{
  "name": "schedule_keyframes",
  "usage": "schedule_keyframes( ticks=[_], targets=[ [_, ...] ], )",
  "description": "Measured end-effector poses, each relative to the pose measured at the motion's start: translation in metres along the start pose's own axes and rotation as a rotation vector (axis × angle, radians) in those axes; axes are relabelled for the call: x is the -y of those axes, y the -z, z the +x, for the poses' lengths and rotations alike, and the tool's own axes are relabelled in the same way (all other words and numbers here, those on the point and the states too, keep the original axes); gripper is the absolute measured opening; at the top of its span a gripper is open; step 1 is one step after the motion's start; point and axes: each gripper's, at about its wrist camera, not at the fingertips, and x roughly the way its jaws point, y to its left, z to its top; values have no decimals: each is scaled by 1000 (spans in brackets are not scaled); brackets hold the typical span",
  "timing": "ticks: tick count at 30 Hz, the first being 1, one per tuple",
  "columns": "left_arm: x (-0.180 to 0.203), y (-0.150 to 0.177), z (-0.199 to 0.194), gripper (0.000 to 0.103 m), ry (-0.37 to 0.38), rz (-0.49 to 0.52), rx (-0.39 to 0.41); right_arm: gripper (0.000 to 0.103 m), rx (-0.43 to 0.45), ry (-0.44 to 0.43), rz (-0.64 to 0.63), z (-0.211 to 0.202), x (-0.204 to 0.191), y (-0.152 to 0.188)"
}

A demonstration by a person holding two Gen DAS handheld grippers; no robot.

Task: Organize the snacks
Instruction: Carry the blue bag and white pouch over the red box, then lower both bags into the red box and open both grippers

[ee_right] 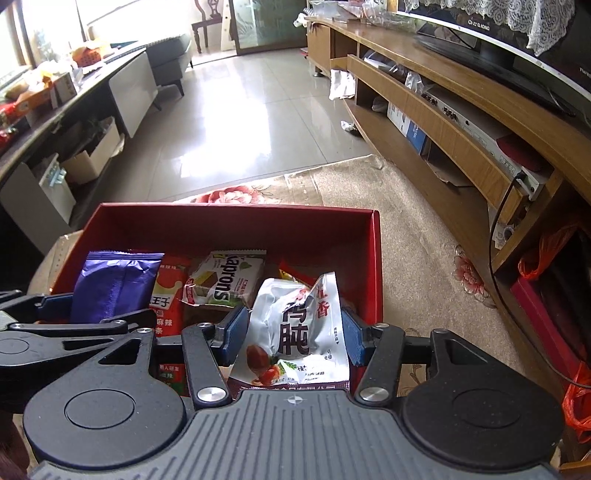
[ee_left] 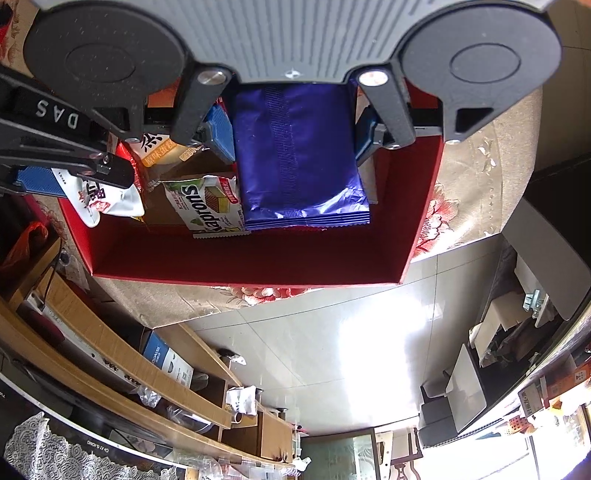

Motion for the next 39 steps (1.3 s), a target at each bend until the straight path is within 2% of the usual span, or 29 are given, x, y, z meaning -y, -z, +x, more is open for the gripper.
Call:
schedule_keyframes(
  ticks=[16, 21, 26, 32, 39],
  targets=[
    [1, -2, 9, 61, -32, 7, -12, 63, 14, 68, -106, 3, -17, 0],
    [0, -4, 8, 62, -35, -1, -12, 64, 19, 72, -104, 2, -17, -1],
    [-3, -5, 5, 62, -33, -16, -9, 73, 35, 86, -102, 0, -16, -2],
    [-6, -8, -3, 64, -26, -32, 15, 78, 47, 52, -55, -5, -8, -6],
    [-9, -7, -16, 65, 1, -33, 30, 80, 64, 56, -55, -16, -7, -5]
  ],
)
